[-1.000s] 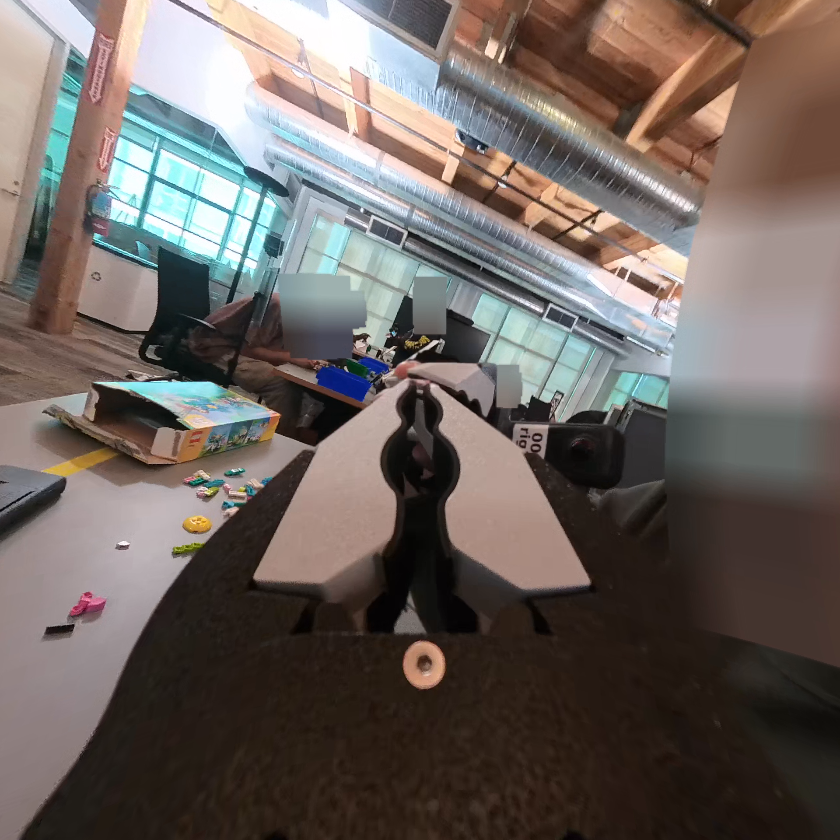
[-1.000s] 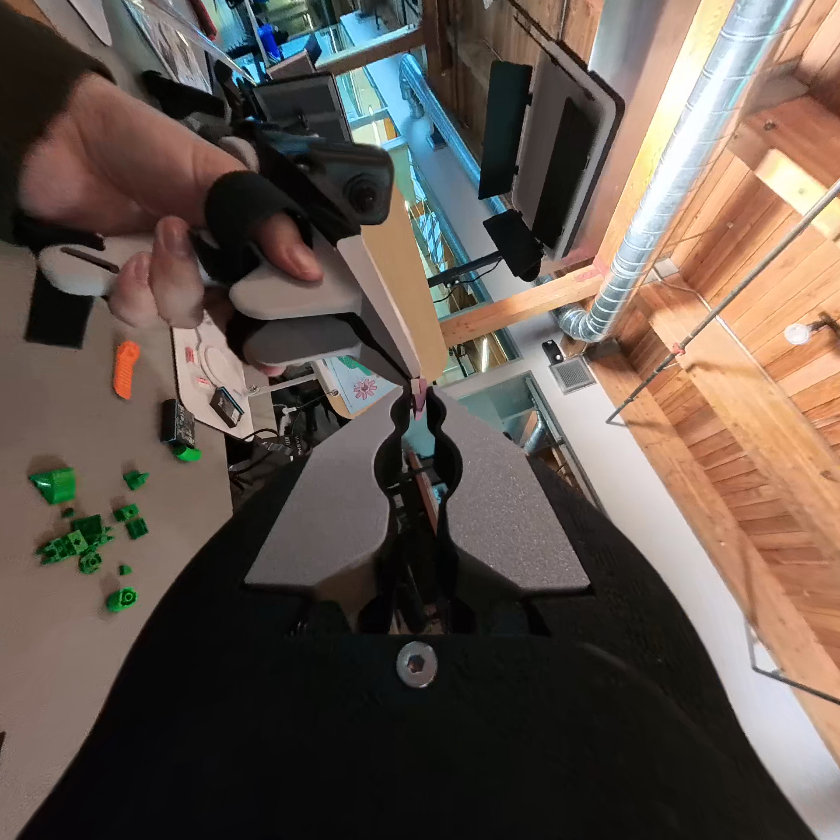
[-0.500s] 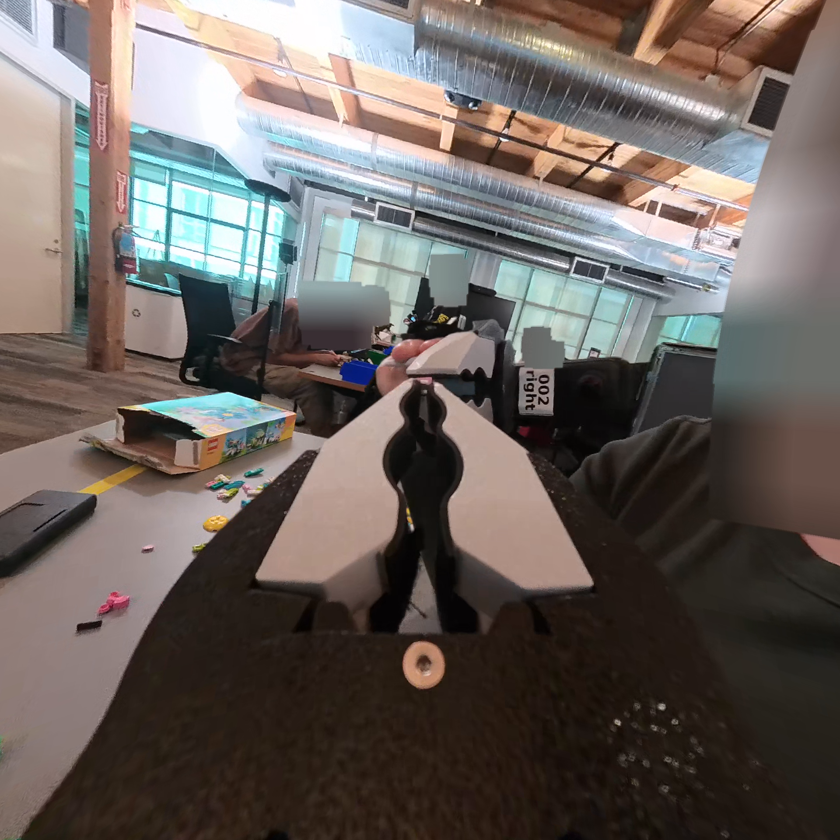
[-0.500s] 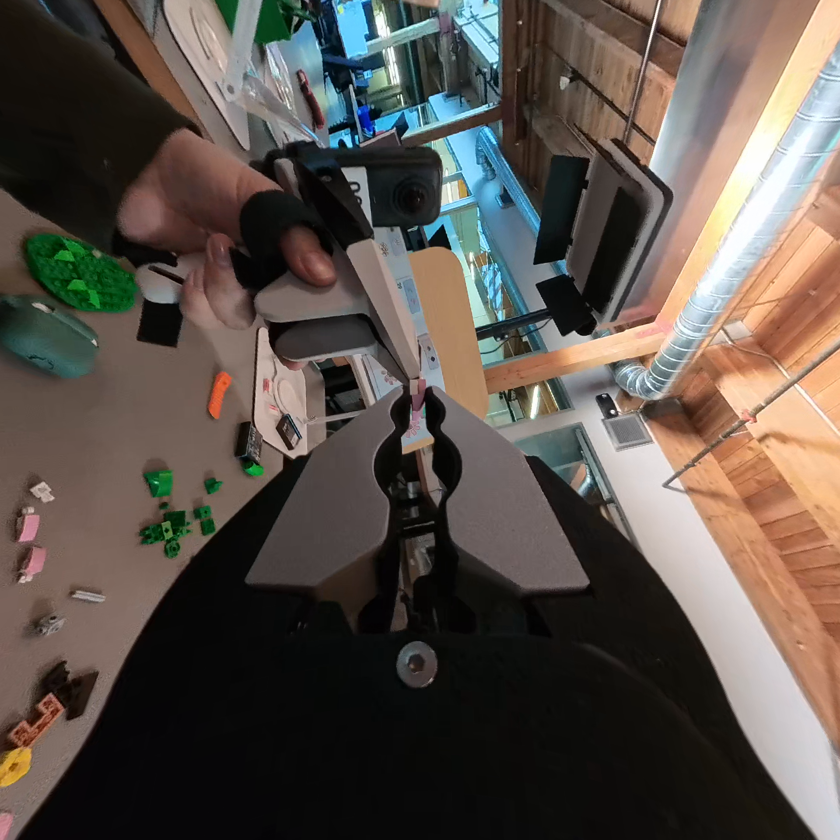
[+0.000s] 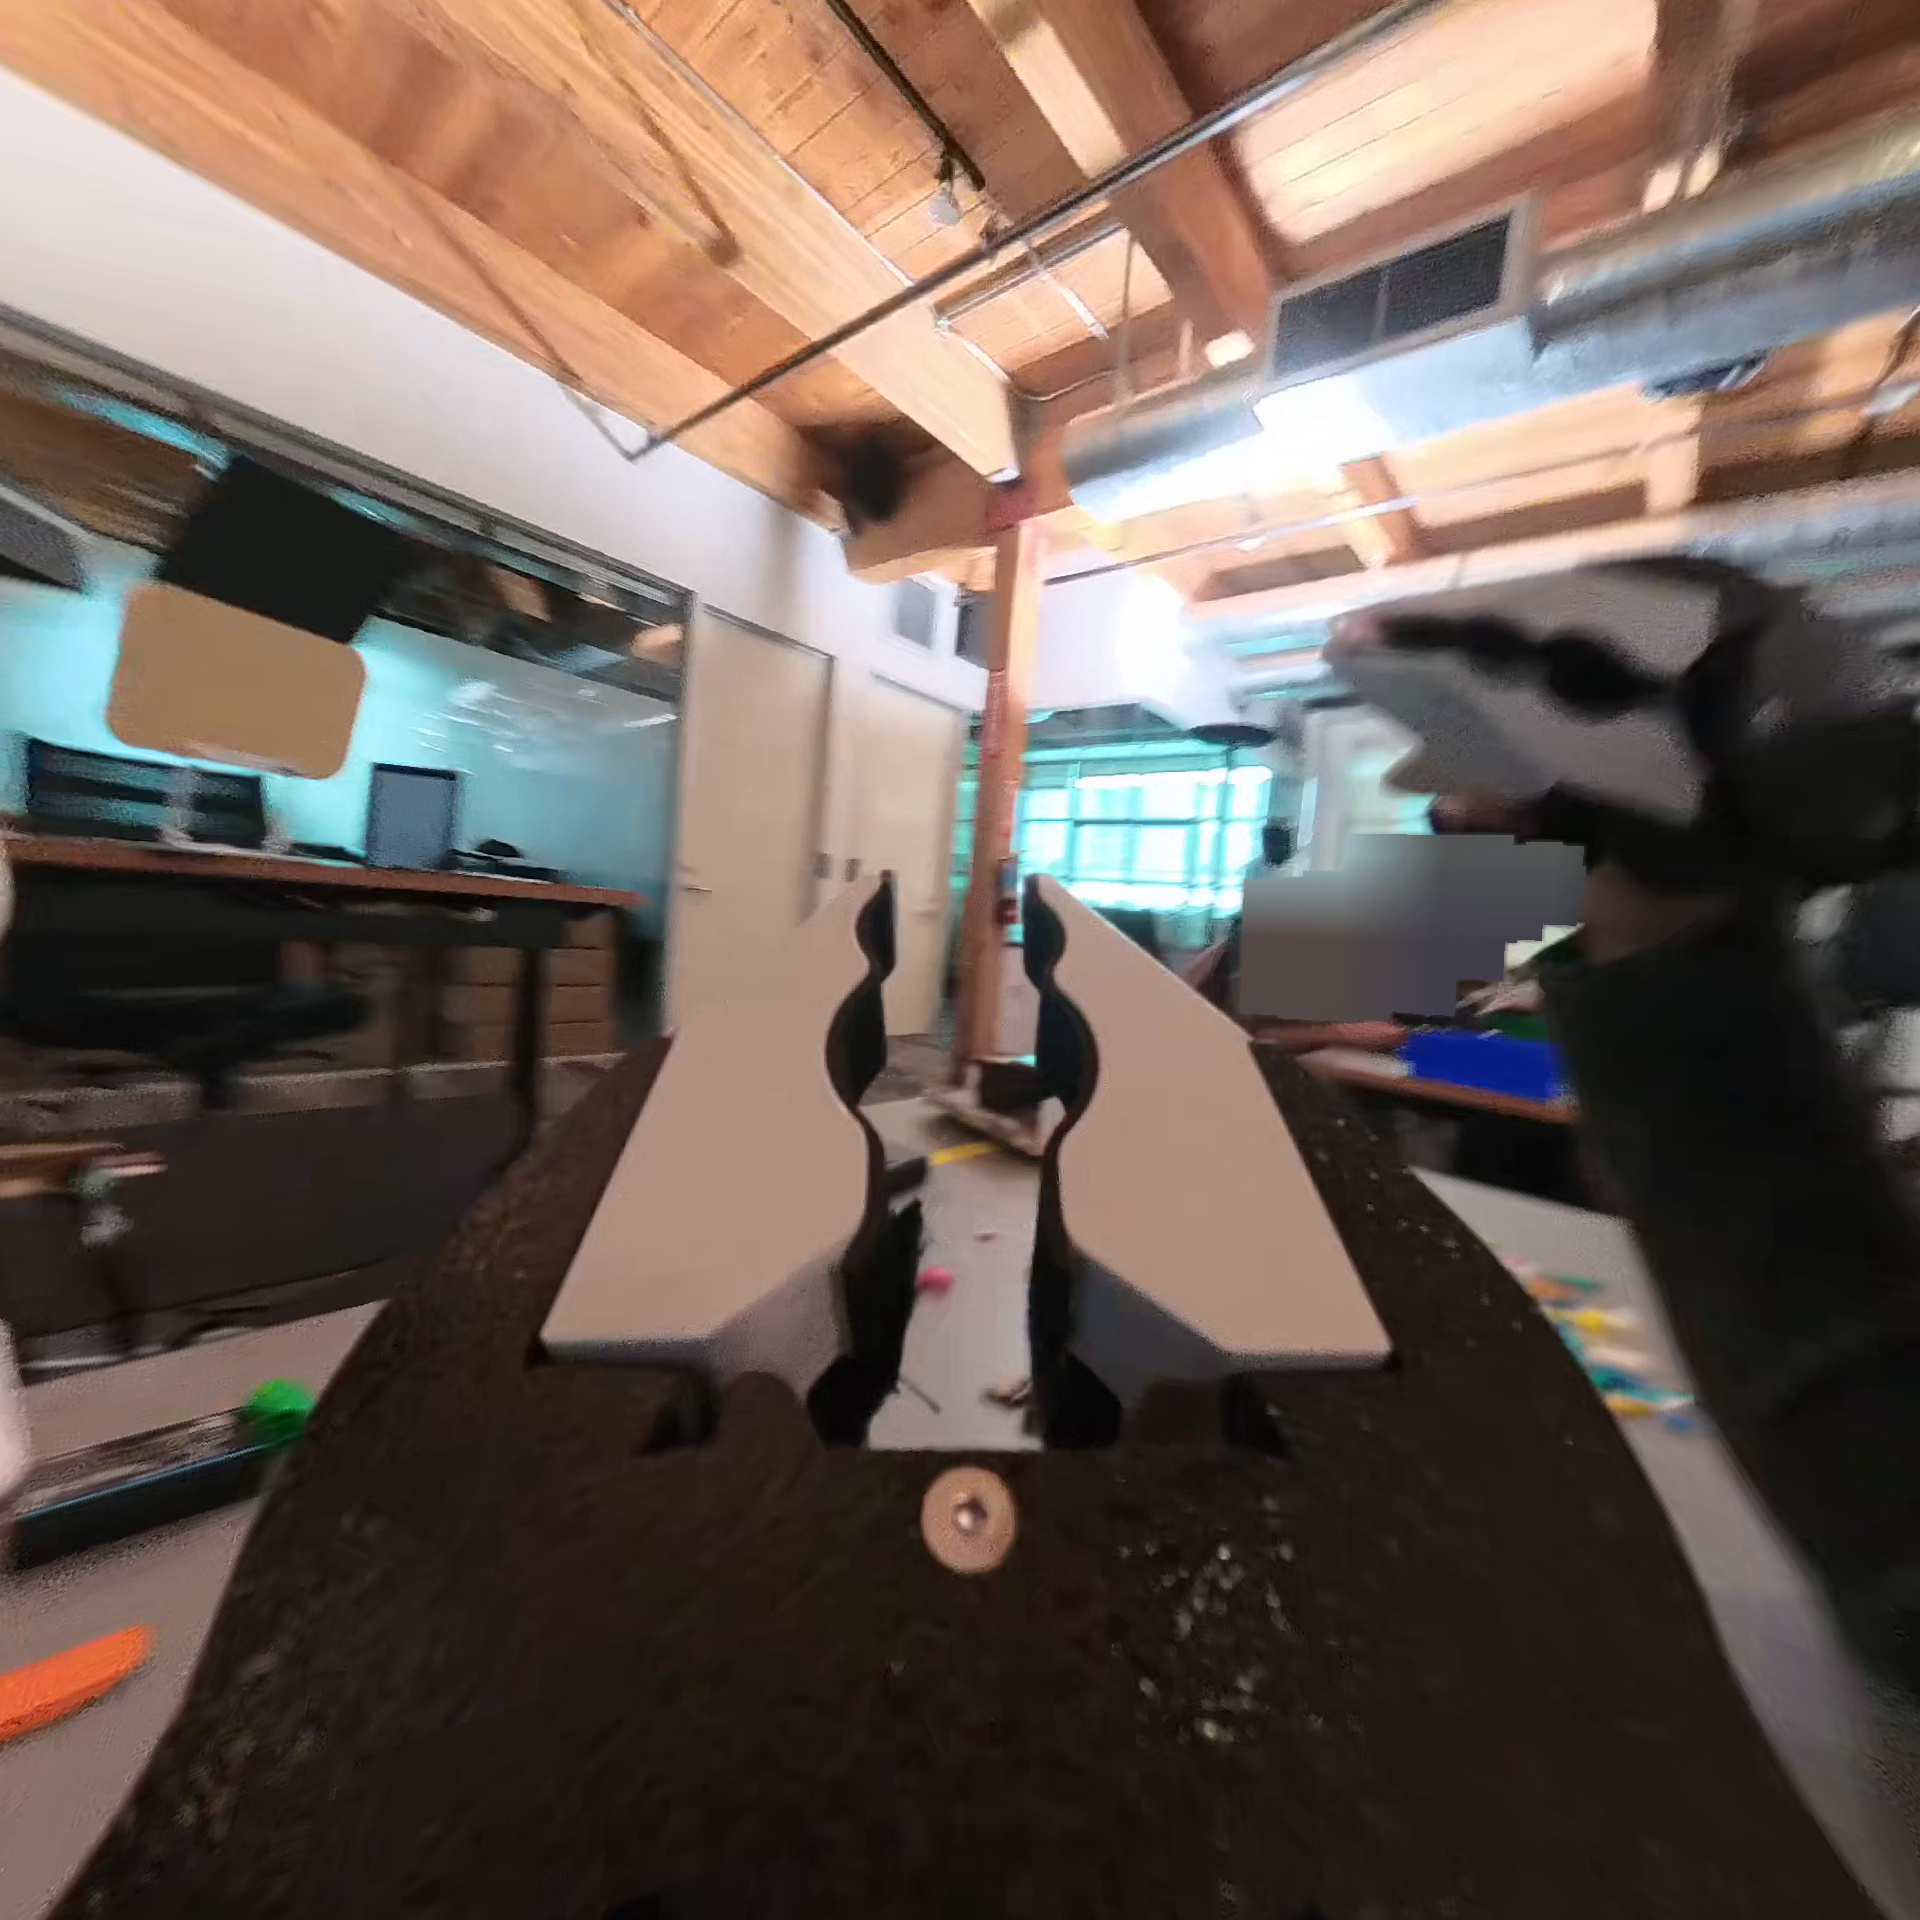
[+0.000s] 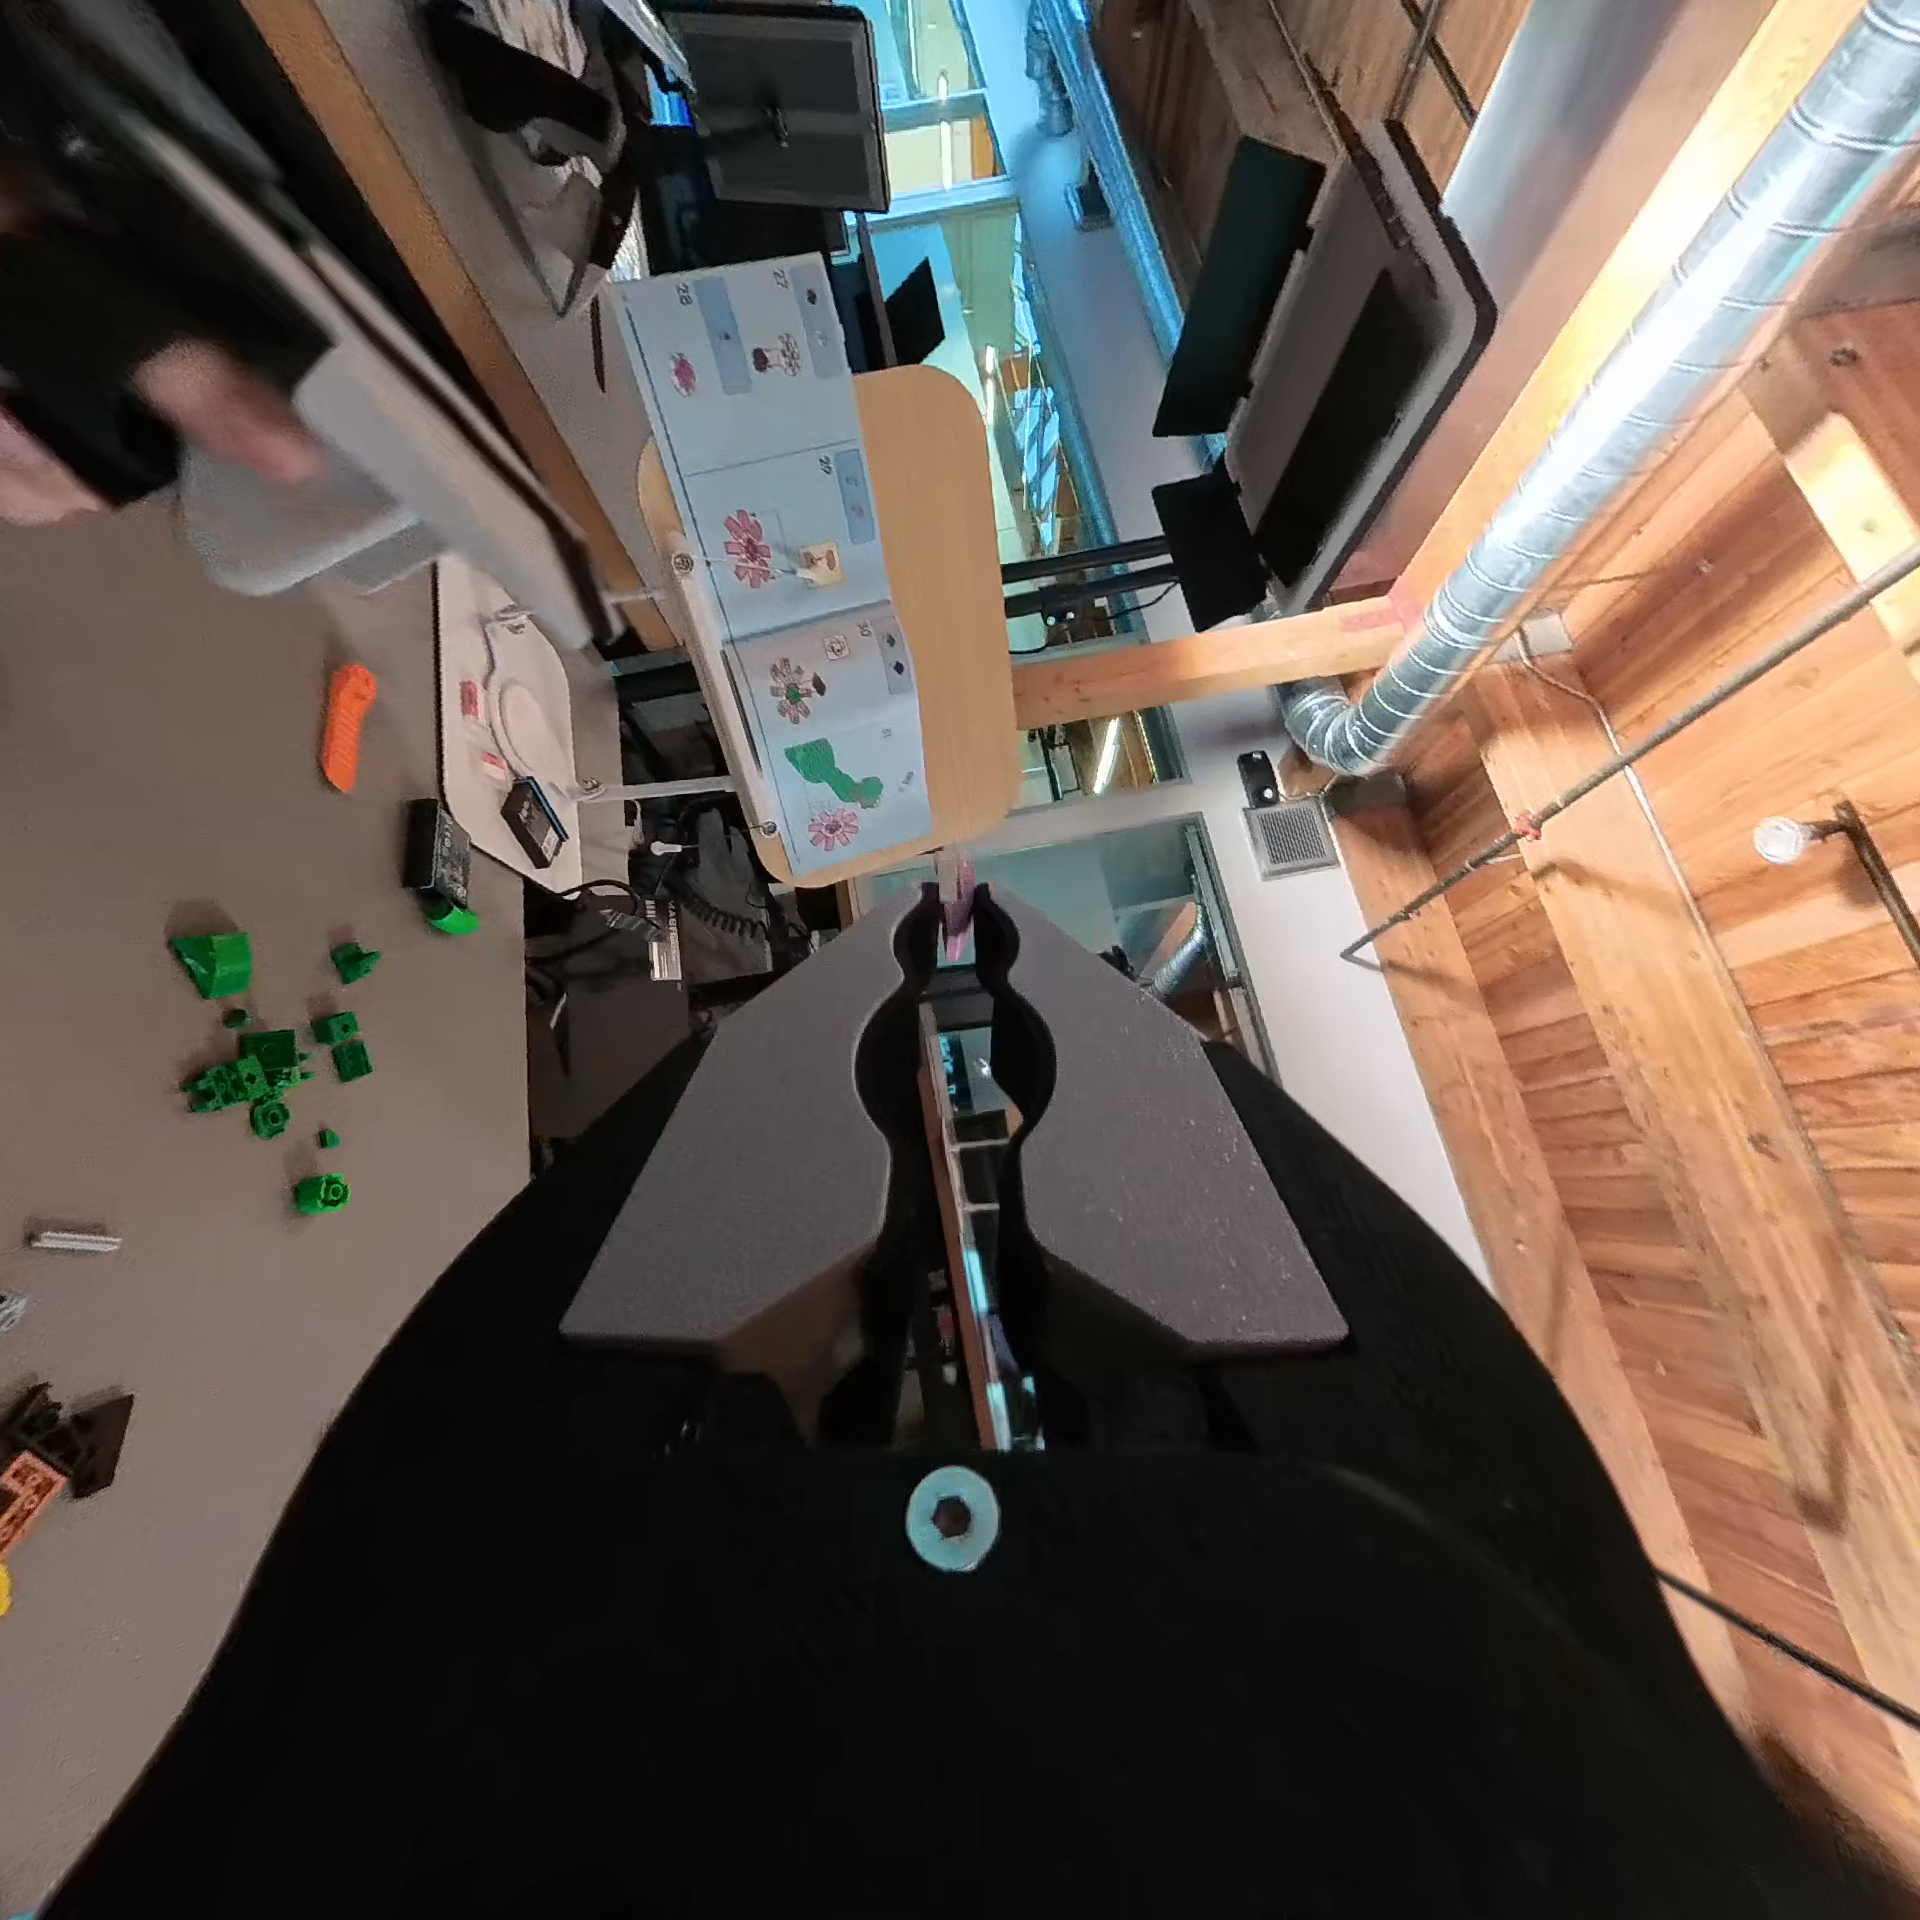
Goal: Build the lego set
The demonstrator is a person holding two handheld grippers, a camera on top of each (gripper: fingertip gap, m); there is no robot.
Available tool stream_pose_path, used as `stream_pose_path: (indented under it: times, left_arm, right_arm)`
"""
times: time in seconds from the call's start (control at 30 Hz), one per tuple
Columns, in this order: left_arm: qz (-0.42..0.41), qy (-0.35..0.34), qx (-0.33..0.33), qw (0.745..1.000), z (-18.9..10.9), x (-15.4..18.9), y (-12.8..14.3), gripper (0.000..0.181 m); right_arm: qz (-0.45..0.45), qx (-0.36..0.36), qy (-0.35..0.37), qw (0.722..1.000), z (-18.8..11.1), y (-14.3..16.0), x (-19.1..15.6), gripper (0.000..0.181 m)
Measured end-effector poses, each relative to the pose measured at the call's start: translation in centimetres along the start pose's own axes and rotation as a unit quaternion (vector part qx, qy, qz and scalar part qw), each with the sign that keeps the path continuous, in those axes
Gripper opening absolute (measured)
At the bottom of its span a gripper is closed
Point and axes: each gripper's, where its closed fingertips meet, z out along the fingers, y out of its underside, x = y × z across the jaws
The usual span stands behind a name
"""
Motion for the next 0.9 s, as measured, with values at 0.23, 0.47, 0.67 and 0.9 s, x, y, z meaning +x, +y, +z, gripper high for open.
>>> stream_pose_path:
  times: [0.23, 0.47, 0.67, 0.9]
  left_arm:
    - [0.146, 0.055, 0.006, 0.988, 0.1, 4.1, 4.0, 0.02]
    - [0.117, 0.073, -0.01, 0.99, -0.1, 4.1, 6.4, 0.03]
    - [0.093, 0.082, -0.013, 0.992, -0.4, 4.0, 6.6, 0.03]
    - [0.102, 0.098, -0.026, 0.99, -0.4, 4.8, 7.0, 0.028]
  right_arm:
    - [0.005, -0.041, -0.001, 0.999, 0.2, 0.7, -0.8, 0.005]
    - [-0.016, -0.064, 0.021, 0.998, 1.1, 1.4, -1.2, 0.005]
    - [-0.048, -0.042, 0.029, 0.998, 4.1, -0.4, -3.0, 0.005]
    - [-0.003, -0.106, 0.006, 0.994, 4.5, 3.6, -4.8, 0.005]
